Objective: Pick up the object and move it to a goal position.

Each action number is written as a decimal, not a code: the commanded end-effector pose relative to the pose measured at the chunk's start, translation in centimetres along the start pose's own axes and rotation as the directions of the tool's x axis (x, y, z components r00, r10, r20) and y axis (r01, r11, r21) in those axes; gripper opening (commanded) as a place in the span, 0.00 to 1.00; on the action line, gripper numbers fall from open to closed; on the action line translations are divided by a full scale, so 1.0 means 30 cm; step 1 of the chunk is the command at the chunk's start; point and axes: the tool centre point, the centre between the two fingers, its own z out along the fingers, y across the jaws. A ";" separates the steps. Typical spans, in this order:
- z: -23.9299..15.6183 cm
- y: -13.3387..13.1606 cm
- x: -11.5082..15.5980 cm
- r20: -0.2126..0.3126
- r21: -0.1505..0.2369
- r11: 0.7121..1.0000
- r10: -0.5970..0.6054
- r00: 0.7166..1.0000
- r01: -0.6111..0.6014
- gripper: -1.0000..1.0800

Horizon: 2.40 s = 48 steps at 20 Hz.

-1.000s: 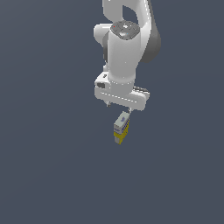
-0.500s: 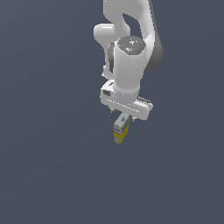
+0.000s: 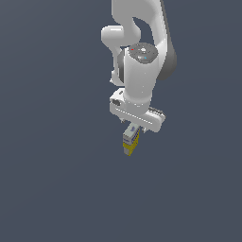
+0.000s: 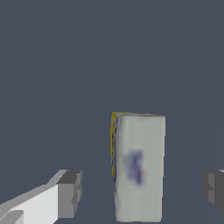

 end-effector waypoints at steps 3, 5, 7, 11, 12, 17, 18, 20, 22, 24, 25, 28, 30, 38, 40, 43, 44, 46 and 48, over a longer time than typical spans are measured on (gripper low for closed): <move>0.047 0.001 -0.001 0.000 0.000 1.000 0.001 1.000 -0.001 0.96; 0.084 0.001 -0.003 0.000 0.000 1.000 0.002 1.000 -0.002 0.96; 0.116 0.001 -0.003 0.000 0.000 1.000 0.003 1.000 -0.003 0.96; 0.153 0.001 -0.002 0.000 0.000 1.000 0.004 1.000 -0.004 0.96; 0.157 0.000 -0.001 0.000 0.000 1.000 0.004 1.000 -0.004 0.96; 0.160 -0.001 0.000 0.000 0.000 1.000 0.004 1.000 -0.004 0.00; 0.160 -0.001 0.000 0.000 0.000 1.000 0.004 1.000 -0.004 0.00; 0.160 -0.001 0.000 0.000 0.000 1.000 0.004 1.000 -0.004 0.00; 0.160 -0.001 0.000 0.000 0.000 1.000 0.004 1.000 -0.004 0.00; 0.160 -0.001 0.000 0.000 0.000 1.000 0.004 1.000 -0.004 0.00; 0.159 -0.001 0.000 0.000 0.000 1.000 0.004 1.000 -0.004 0.00; 0.159 -0.007 0.002 0.000 0.000 1.000 0.004 1.000 -0.004 0.00; 0.159 -0.018 0.005 0.000 0.000 1.000 0.004 1.000 -0.004 0.00; 0.158 -0.113 0.031 0.000 0.000 1.000 0.004 1.000 -0.004 0.00; 0.158 -0.147 0.041 0.000 0.000 1.000 0.004 1.000 -0.004 0.00; 0.157 -0.204 0.059 0.000 0.000 1.000 0.004 1.000 -0.004 0.00; 0.157 -0.223 0.065 0.000 0.000 1.000 0.004 1.000 -0.004 0.00; 0.157 -0.256 0.076 0.000 0.000 1.000 0.004 1.000 -0.004 0.00; 0.156 -0.284 0.085 0.000 0.000 1.000 0.004 1.000 -0.004 0.00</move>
